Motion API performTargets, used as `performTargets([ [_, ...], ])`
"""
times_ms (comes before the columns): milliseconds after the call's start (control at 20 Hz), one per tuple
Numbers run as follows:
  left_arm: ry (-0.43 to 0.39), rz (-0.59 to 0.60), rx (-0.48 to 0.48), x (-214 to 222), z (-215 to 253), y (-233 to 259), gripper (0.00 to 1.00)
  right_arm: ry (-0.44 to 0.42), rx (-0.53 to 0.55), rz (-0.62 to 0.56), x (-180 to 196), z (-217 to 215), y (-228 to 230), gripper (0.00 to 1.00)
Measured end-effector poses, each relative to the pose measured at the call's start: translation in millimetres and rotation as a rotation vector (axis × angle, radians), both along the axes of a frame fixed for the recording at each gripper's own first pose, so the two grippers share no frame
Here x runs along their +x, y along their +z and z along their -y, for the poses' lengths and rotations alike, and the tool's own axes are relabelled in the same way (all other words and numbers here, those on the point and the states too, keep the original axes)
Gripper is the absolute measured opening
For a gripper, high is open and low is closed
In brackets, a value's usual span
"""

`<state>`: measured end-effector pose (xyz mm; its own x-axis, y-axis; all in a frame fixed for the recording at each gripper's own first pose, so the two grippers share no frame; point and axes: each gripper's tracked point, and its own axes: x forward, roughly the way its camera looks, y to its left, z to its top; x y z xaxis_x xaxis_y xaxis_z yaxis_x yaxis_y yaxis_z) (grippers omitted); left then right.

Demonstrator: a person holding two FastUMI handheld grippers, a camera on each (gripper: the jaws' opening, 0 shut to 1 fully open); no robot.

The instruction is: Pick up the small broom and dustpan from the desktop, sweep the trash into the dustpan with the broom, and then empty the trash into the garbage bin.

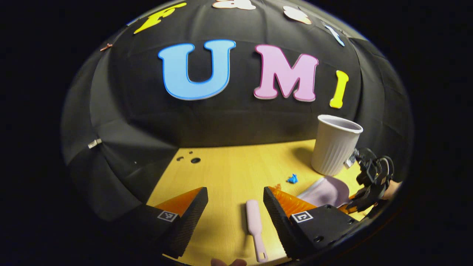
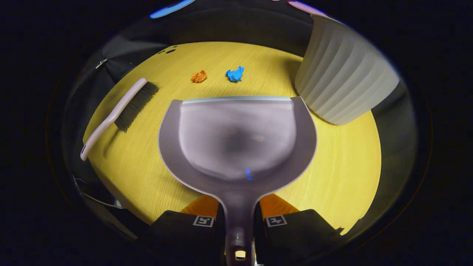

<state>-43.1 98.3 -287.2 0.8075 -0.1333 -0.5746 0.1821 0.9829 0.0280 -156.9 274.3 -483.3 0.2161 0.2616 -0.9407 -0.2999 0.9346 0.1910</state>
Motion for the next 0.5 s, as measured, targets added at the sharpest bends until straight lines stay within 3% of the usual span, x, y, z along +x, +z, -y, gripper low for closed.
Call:
performTargets([
  [100,0.006,-0.130,-0.030,-13,9,-36,0.96,0.027,0.000,0.034,3,9,14,0.36],
  [150,0.018,-0.195,-0.042,-20,11,-56,0.92,0.030,0.010,0.036,1,14,21,0.36],
  [200,0.032,-0.229,-0.042,-23,11,-65,0.96,0.033,0.015,0.031,-1,17,25,0.36],
  [350,0.031,-0.362,-0.049,-35,24,-106,0.96,0.049,0.025,0.033,-6,26,33,0.36],
  [500,0.026,-0.528,-0.006,-56,27,-150,0.93,0.067,0.026,0.031,-12,37,34,0.36],
])
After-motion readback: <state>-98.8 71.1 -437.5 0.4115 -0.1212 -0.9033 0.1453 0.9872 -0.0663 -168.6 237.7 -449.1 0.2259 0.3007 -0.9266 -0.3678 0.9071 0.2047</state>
